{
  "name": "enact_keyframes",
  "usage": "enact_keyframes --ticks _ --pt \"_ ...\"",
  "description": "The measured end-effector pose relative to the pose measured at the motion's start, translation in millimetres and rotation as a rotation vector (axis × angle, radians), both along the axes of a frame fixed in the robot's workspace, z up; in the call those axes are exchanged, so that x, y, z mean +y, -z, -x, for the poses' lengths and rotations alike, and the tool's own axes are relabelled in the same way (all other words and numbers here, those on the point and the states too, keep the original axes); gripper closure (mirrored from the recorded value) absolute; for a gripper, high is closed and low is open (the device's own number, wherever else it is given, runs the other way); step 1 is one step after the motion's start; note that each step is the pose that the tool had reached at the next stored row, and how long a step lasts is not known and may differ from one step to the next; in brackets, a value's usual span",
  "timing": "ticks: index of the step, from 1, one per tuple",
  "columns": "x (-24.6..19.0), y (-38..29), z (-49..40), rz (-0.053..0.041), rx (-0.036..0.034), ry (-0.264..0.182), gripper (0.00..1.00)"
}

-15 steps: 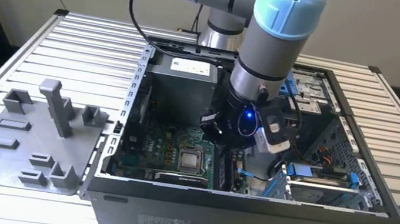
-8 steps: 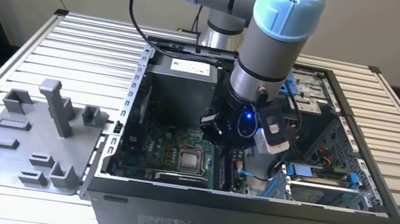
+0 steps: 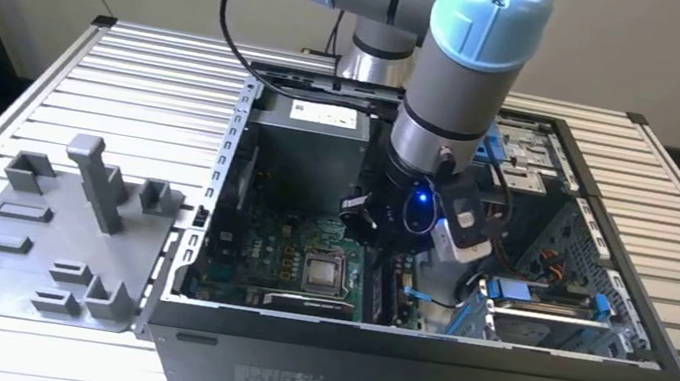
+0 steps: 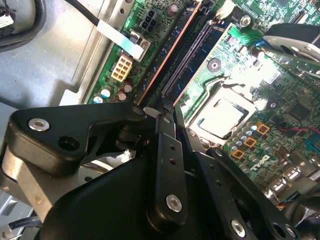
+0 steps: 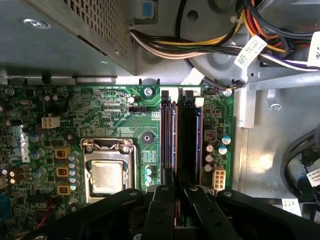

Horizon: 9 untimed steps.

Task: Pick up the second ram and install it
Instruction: 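Insert the second ram into the second slot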

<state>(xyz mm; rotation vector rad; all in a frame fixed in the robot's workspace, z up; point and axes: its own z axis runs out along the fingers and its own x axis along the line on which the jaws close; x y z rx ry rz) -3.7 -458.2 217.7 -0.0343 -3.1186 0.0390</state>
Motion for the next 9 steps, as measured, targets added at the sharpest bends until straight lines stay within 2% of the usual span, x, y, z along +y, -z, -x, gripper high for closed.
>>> enact_keyframes --ticks 6,9 --pt "-0.1 5.5 0.1 0.0003 0.0001 0.000 0.86" --pt "-0.1 5.7 0.1 0.0007 0.0002 0.000 0.86"
